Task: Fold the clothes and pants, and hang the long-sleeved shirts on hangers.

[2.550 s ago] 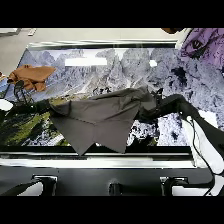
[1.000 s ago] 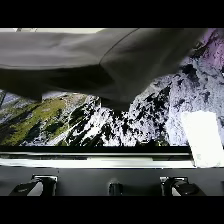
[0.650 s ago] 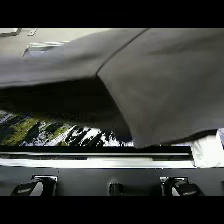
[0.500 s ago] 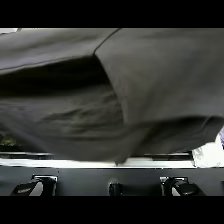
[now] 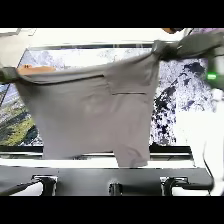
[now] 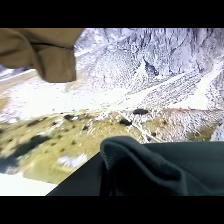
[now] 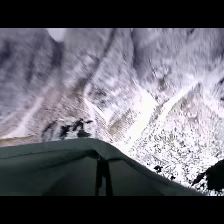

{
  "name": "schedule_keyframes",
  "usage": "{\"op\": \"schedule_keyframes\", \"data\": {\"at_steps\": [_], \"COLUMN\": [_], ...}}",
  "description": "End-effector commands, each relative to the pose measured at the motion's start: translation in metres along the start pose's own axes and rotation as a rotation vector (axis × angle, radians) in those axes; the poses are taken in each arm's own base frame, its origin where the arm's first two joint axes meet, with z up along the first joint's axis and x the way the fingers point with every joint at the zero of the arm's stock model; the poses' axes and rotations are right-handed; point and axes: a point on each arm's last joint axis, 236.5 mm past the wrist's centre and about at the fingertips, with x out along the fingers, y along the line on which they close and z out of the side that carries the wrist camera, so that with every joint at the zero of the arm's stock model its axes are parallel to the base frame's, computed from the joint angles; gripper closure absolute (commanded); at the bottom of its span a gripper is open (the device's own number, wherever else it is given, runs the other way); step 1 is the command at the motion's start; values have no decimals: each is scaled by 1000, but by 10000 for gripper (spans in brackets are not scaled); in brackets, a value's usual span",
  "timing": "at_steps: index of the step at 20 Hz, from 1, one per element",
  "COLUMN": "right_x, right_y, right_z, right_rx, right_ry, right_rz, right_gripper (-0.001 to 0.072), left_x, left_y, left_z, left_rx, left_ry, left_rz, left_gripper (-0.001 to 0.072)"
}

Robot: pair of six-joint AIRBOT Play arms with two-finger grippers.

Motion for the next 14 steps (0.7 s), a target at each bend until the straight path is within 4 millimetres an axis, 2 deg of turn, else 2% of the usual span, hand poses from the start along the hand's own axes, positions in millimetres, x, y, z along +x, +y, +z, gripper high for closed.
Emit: {"op": "schedule_keyframes", "data": {"at_steps": [1,2,4,6,7,8,9,10,11,12,14], "right_x": [115,139,173,192,196,197,193,184,169,152,108], "right_y": [-48,-59,-76,-89,-91,-92,-92,-90,-91,-95,-110], "right_z": [-43,-54,-77,-101,-108,-113,-114,-112,-108,-103,-94], "right_rx": [90,105,146,184,196,197,186,159,126,88,14], "right_ry": [95,107,141,192,213,230,242,259,276,295,343], "right_rz": [-42,-52,-69,-89,-92,-94,-93,-83,-74,-71,-72], "right_gripper": [679,679,679,676,651,597,515,483,406,348,347], "left_x": [112,133,166,188,194,197,196,191,183,171,143], "left_y": [-17,-25,-40,-52,-57,-60,-61,-57,-50,-38,-8], "left_z": [-11,-16,-34,-60,-71,-80,-84,-85,-84,-82,-79], "left_rx": [-32,-40,-63,-86,-106,-122,-138,-151,-159,-169,-210], "left_ry": [13,18,61,139,176,208,227,244,263,283,309], "left_rz": [-61,-77,-110,-140,-160,-173,-184,-189,-187,-184,-166], "left_gripper": [688,687,687,686,685,653,549,378,262,177,165]}}
